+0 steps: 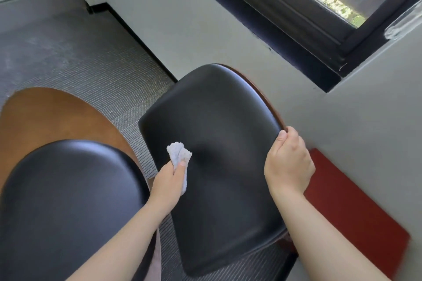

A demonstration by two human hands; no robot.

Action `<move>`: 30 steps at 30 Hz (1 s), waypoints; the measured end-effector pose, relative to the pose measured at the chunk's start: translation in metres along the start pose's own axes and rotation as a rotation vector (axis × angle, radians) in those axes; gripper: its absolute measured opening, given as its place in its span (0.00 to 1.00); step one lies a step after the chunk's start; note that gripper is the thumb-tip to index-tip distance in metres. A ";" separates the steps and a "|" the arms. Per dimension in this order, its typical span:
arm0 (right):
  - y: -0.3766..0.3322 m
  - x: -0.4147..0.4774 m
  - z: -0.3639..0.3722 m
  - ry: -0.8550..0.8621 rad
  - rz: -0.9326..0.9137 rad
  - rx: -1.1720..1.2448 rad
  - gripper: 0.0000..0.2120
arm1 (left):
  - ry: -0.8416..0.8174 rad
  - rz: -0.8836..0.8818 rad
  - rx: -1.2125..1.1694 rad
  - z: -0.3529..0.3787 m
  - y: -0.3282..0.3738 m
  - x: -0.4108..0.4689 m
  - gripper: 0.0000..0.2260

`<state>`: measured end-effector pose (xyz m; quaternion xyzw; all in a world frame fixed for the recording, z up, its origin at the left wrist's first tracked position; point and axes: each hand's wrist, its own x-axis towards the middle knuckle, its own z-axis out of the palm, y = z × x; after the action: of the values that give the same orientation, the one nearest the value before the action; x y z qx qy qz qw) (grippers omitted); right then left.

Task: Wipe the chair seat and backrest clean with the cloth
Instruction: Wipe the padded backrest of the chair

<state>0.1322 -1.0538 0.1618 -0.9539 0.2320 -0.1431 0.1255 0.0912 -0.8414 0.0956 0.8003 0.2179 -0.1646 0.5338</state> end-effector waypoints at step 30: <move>-0.007 0.103 -0.038 -0.836 0.011 0.515 0.18 | 0.222 0.247 0.073 0.014 0.209 -0.027 0.07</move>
<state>0.2099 -1.1038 0.2208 -0.8664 0.1240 0.2000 0.4404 0.1776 -0.9287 0.2672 0.8531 0.1694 -0.0163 0.4932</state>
